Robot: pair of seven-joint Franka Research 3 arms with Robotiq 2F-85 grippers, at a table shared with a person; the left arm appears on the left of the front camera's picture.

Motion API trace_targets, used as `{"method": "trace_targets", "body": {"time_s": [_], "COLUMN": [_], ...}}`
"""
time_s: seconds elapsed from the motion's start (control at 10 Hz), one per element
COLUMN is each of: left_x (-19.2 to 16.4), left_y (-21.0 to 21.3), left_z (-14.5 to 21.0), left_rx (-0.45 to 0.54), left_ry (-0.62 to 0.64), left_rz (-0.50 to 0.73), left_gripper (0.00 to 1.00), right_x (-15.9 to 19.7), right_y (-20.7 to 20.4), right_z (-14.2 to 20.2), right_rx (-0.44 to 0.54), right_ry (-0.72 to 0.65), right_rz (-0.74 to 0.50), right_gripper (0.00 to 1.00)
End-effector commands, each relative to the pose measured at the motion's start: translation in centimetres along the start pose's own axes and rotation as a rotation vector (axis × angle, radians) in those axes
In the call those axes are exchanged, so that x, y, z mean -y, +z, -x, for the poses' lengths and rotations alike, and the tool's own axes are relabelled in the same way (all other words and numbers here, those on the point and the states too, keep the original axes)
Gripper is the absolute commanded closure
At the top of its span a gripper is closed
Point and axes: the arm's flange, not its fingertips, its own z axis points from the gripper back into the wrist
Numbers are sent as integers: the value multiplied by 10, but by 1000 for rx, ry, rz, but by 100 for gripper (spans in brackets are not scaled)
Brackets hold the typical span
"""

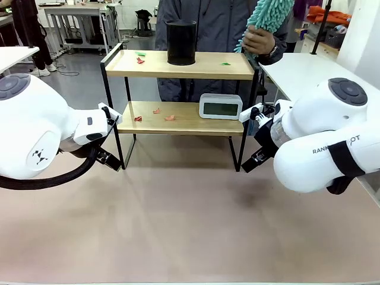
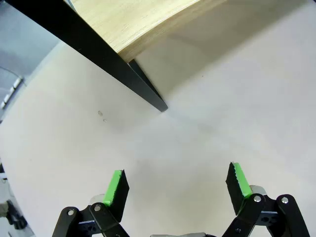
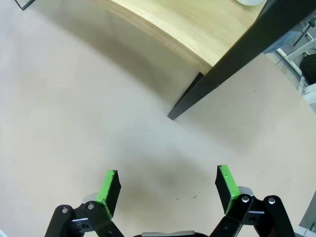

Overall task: Clean the shelf.
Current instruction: Pick up the Duster from the human.

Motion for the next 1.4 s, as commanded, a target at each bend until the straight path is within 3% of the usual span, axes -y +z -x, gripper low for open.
{"method": "trace_targets", "body": {"time_s": [0.0,0.1,0.2,0.3,0.4,0.5,0.6,0.7,0.8,0.9,1.0,1.1,1.2,1.3], "left_x": [-2,-6,-21,-40,-66,-98,-141,-171,-202,-226,-240,-247,-253,-257], "left_y": [29,62,99,131,158,181,200,207,200,181,157,132,113,103], "left_z": [11,25,44,59,76,96,128,157,192,223,248,262,262,242], "left_rx": [-96,-156,-99,5,125,238,367,484,552,588,620,619,567,286], "left_ry": [-59,-77,-39,30,124,259,435,607,761,919,1018,1116,1265,1385], "left_rz": [134,280,401,538,646,668,674,703,742,764,839,876,827,849], "left_gripper": [0,0,0,0,0,0,0,0,0,0,0,0,0,0], "right_x": [10,32,50,72,95,123,157,183,212,231,234,228,222,245], "right_y": [24,65,94,122,148,169,189,201,207,207,206,200,190,225], "right_z": [8,21,32,49,70,98,137,173,219,266,305,323,322,335], "right_rx": [-141,-216,-181,-123,-21,67,197,294,420,576,814,872,802,614], "right_ry": [-26,-192,-346,-520,-596,-684,-794,-910,-1049,-1194,-1370,-1434,-1442,-1355], "right_rz": [-105,-191,-278,-300,-480,-596,-714,-750,-819,-837,-746,-654,-557,-732], "right_gripper": [0,0,0,0,0,0,0,0,0,0,0,0,0,0]}}
